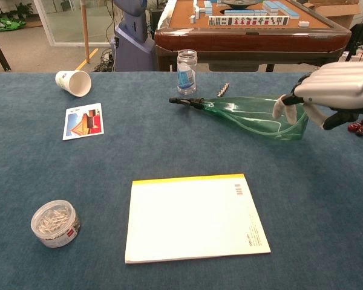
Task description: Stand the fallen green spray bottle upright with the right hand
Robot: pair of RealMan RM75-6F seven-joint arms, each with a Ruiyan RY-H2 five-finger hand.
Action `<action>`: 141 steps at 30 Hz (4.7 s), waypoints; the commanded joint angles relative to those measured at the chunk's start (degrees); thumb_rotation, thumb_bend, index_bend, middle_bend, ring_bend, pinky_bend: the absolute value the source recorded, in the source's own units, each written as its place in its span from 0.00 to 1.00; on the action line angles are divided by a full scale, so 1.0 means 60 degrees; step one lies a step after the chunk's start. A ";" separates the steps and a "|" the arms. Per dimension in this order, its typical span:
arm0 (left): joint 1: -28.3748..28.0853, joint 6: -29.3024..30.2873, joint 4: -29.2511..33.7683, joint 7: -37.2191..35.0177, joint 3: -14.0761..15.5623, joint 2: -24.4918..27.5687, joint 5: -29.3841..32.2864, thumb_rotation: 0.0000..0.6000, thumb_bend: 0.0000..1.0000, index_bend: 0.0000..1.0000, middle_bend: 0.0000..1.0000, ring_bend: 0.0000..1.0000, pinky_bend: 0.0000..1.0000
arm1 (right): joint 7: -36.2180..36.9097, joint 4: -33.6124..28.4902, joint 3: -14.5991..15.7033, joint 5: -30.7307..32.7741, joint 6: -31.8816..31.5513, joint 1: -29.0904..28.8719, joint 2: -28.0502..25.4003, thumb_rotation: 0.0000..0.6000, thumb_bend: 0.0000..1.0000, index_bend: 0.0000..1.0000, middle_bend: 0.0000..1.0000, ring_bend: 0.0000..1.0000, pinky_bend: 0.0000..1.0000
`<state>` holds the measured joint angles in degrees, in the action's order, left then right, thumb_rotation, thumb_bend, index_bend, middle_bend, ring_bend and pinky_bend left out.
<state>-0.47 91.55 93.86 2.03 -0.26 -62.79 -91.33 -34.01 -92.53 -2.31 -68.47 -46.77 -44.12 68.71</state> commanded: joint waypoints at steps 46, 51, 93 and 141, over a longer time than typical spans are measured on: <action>0.0214 0.0092 -0.0241 -0.0321 0.0113 0.0099 -0.0014 1.00 0.33 0.23 0.07 0.03 0.03 | -0.2725 0.1564 -0.0632 0.9194 -0.0184 -0.3245 0.2215 1.00 0.00 0.12 0.17 0.14 0.16; 0.0188 0.0077 -0.0187 -0.0270 0.0104 0.0102 -0.0051 1.00 0.33 0.23 0.07 0.03 0.03 | -0.2632 0.1395 -0.0303 0.8870 0.0087 -0.3204 0.1987 1.00 0.00 0.12 0.19 0.14 0.16; 0.0130 0.0050 -0.0120 -0.0294 0.0174 0.0089 -0.0254 1.00 0.33 0.23 0.07 0.03 0.02 | 0.1052 0.0850 0.0376 0.1958 -0.0160 -0.0418 0.0262 1.00 0.00 0.00 0.00 0.00 0.02; 0.0740 0.0846 -0.0564 -0.1309 0.0230 0.0346 -0.0144 1.00 0.33 0.24 0.07 0.03 0.02 | -0.3012 0.1593 -0.0302 0.4565 -0.0278 -0.2890 0.3525 1.00 0.14 0.14 0.19 0.02 0.02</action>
<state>3.90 96.56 90.52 -5.77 1.13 -60.74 -92.25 -51.04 -84.91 -4.03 -42.42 -48.51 -60.27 88.15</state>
